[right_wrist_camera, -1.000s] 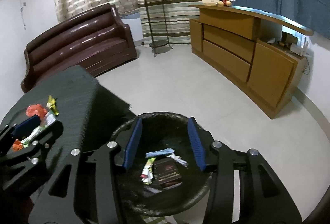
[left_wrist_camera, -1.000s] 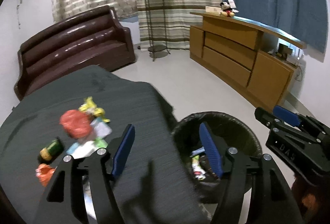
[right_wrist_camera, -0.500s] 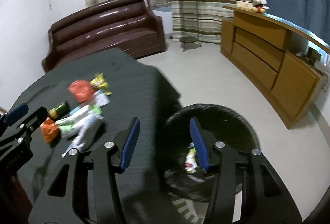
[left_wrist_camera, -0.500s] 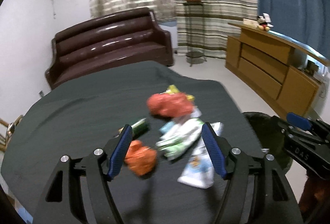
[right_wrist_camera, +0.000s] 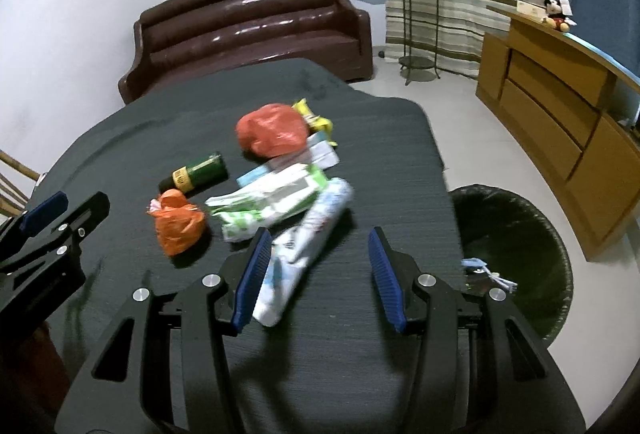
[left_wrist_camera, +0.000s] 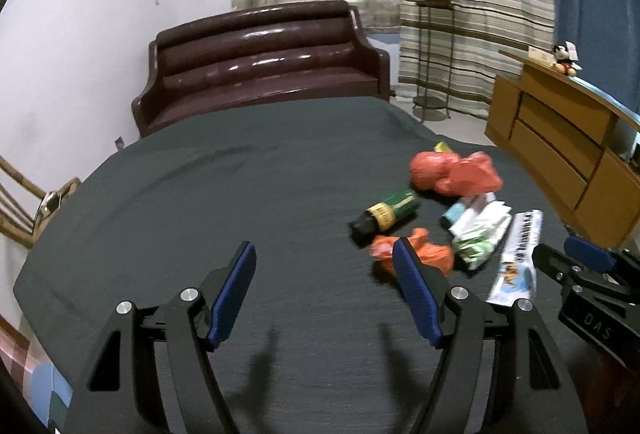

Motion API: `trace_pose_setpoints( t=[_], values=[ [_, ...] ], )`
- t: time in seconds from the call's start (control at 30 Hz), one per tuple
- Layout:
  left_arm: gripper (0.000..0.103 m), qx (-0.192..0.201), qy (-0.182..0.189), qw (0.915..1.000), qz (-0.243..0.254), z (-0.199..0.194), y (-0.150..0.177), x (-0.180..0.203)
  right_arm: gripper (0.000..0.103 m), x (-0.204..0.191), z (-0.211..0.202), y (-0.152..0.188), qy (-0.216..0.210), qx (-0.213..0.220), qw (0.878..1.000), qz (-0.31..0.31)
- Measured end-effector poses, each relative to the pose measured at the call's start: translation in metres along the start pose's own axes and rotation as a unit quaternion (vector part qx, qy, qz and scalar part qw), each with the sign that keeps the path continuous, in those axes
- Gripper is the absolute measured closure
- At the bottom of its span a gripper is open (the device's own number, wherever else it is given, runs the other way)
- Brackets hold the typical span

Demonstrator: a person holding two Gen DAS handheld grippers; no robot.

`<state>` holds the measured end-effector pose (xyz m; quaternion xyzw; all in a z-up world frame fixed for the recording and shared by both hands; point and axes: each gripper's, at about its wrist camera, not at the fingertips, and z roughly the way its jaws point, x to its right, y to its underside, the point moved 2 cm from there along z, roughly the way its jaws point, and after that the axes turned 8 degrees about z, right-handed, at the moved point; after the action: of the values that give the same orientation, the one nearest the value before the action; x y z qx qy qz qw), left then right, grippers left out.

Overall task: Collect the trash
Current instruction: 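Return both tools to the table and move the right tool to the large white tube, then close the right tool on the large white tube and lift it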

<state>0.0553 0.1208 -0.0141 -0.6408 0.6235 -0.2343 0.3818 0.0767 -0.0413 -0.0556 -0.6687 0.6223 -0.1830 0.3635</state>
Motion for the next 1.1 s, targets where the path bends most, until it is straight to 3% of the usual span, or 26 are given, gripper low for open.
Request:
trace_pose_setpoints(
  t=[0.17, 0.43, 0.83, 1.1],
  values=[
    [0.034, -0.01, 0.006, 0.9999, -0.009, 0.004, 0.008, -0.011, 0.048, -0.014, 0.013, 0.005, 0.012, -0.025, 1.0, -0.002],
    [0.034, -0.014, 0.018, 0.9997, -0.012, 0.01, 0.01, -0.014, 0.048, -0.015, 0.026, 0.008, 0.031, -0.053, 0.998, -0.007],
    [0.034, -0.023, 0.028, 0.9993, -0.012, 0.015, 0.007, -0.011, 0.066, 0.001, 0.024, 0.003, 0.048, -0.049, 0.997, -0.018],
    [0.034, -0.03, 0.036, 0.9989, -0.009, 0.018, 0.008, -0.004, 0.064, 0.004, 0.03, -0.002, 0.039, -0.049, 0.998, -0.009]
  ],
)
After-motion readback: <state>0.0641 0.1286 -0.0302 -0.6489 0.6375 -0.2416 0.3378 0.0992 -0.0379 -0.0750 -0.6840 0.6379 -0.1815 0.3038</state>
